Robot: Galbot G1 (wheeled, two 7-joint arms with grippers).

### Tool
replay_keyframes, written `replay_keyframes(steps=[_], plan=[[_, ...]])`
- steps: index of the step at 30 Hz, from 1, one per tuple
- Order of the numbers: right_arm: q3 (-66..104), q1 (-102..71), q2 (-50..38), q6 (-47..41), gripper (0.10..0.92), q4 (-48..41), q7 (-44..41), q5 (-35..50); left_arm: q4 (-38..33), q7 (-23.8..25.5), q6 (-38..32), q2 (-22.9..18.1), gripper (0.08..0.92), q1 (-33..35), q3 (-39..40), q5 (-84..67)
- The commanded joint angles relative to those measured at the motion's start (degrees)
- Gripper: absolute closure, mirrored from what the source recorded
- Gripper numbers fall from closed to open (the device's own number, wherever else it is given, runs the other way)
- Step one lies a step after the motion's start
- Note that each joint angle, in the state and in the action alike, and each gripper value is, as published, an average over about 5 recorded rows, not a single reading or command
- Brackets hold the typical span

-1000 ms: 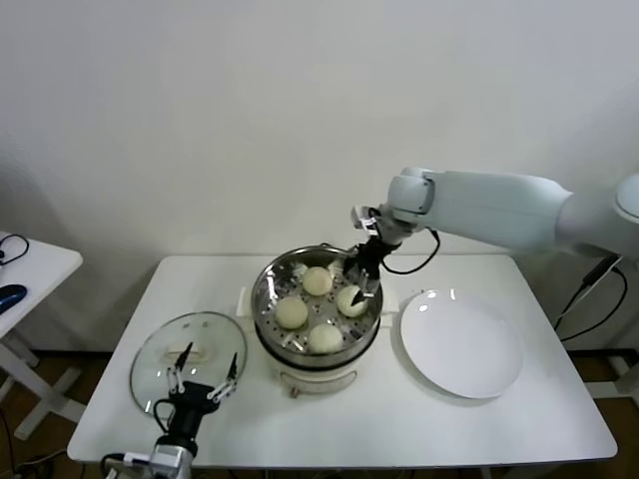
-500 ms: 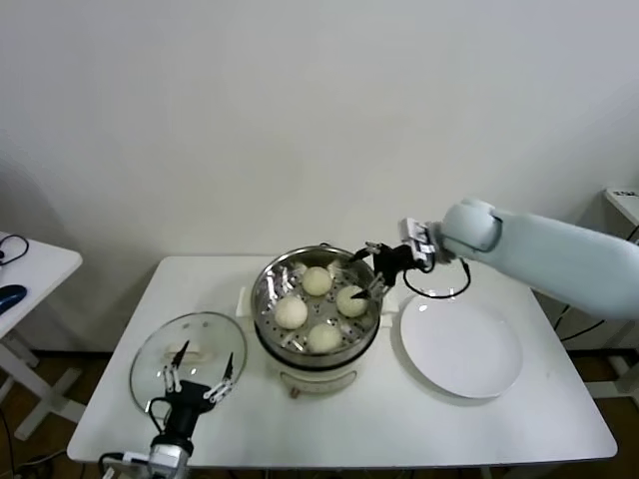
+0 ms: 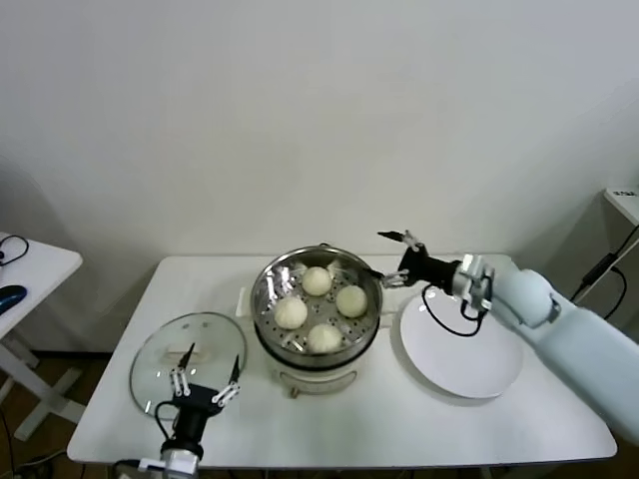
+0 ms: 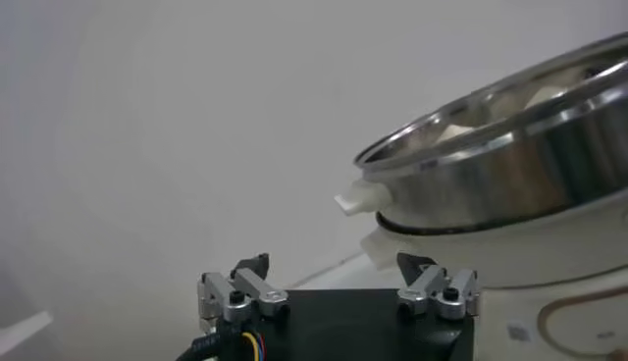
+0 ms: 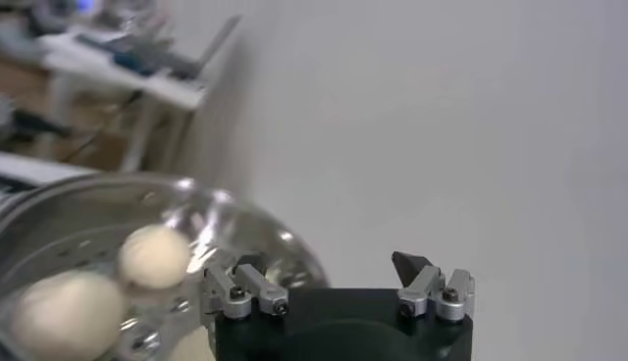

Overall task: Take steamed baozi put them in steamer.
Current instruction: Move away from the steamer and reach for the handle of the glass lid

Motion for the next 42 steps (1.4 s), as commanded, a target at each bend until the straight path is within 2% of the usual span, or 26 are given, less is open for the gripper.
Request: replay_keyframes(steps=[1, 8, 16, 22, 31, 38, 42], plan=[[41.69, -35.29, 12.67, 8.95, 0.203, 4.35, 8.00, -9.21, 0.45, -3.19, 4.26, 0.41, 0.177, -1.05, -0.92, 17.83], [45.99, -42.65, 19.57, 10.12, 0.203, 7.65, 8.69, -8.59, 4.65, -3.78, 3.58, 3.12, 0.177, -3.33, -5.21, 46.45], [46.21, -45.49, 22.33, 8.31, 0.203, 8.99, 10.33, -6.01, 11.73, -5.57, 3.66, 3.37, 0.177, -6.74, -7.12, 64.41], [46.71, -46.54, 22.79, 7.99, 0.203, 9.46, 10.09, -5.26, 18.81, -8.53, 2.60, 3.62, 0.177, -11.04, -7.85, 68.14], [48.16, -47.30, 23.13, 8.10, 0.203, 8.92, 9.60, -4.66, 24.97, -8.55, 2.18, 3.33, 0.177, -15.85, -7.60, 67.32], [48.76, -47.00, 23.30, 8.21, 0.203, 7.72, 8.62, -4.35, 22.09, -7.46, 3.03, 3.89, 0.177, -16.56, -7.70, 64.85], [48.45, -46.45, 23.63, 8.28, 0.203, 7.14, 8.04, -4.62, 22.77, -7.14, 3.12, 3.92, 0.177, -17.36, -7.62, 64.41]])
